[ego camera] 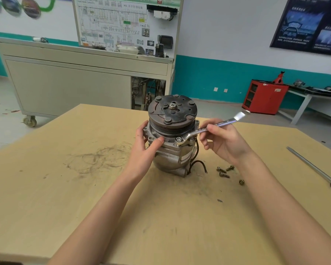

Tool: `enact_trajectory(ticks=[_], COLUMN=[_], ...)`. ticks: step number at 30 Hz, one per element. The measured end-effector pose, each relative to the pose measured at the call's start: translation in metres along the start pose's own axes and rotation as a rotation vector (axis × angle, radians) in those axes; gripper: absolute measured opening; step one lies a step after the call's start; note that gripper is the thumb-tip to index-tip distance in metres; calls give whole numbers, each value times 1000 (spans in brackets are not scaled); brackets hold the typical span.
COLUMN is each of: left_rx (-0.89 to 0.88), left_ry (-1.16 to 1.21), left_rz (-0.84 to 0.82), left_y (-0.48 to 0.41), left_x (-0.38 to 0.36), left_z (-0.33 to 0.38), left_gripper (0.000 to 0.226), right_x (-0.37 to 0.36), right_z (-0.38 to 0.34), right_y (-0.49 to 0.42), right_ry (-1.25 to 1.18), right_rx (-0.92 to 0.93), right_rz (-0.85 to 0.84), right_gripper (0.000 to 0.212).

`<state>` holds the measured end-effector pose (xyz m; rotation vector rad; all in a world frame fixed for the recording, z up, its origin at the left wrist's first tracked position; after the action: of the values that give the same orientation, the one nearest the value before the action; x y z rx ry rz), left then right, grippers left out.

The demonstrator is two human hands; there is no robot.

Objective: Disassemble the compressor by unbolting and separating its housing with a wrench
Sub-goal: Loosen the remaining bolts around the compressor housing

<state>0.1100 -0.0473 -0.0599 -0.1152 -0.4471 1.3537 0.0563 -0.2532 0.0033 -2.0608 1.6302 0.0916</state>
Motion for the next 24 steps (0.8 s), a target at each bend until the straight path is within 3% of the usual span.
enact_trajectory(ticks=[4, 9, 14, 18, 24], left_rx=[2, 8, 11, 3, -5], left_ry=[-6, 4, -7, -1, -16], left_rz=[1, -14, 1, 2, 6], left_y=[0, -1, 0, 0, 0], left_x=[1, 0, 0, 0, 0], left_z=[0, -1, 1, -1, -1], left_gripper=[60, 65, 75, 62, 60], right_x=[7, -2, -43, -66, -74], right_z=[-5, -13, 2, 22, 37], right_y=[-26, -5, 40, 57, 62], right_ry=[-12, 70, 678, 1368, 1652], right_rx=[-131, 90, 549, 1037, 1260], right_rz=[-46, 27, 126, 32, 57], right_gripper=[25, 28, 13, 34, 24])
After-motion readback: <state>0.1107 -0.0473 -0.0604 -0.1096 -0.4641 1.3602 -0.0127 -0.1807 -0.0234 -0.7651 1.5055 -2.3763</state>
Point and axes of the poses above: each hand's wrist, its own y-axis away from the middle knuckle, its own x-axis out of the back of the hand, z = x × y, the point moved 1 cm from there along -y, towards the middle knuckle, and after that the axes turned 13 degrees about -y, right-handed, at the moved point
